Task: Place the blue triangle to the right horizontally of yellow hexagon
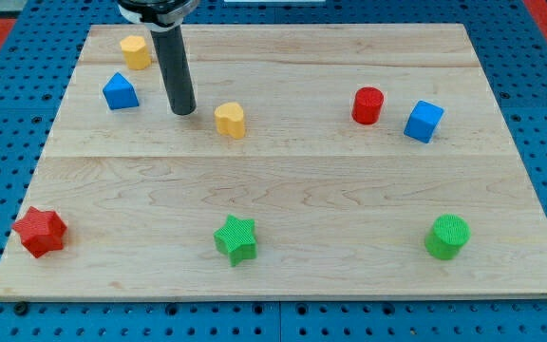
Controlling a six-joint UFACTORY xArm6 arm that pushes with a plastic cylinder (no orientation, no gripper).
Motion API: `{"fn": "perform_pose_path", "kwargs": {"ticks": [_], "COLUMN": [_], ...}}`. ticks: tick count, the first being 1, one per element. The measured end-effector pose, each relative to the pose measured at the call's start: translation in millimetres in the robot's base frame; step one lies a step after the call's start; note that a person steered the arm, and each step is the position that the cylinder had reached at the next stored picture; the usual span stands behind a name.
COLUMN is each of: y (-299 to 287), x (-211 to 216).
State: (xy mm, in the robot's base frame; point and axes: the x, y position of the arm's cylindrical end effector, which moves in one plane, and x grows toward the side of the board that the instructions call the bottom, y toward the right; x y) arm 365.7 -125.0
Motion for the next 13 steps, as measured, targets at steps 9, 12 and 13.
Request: {"fn": "perform_pose_path", "kwargs": {"ticks": [9,12,13], "y": [58.6,134.1,139.0], "x": [-73.7,-91.6,-69.4]}}
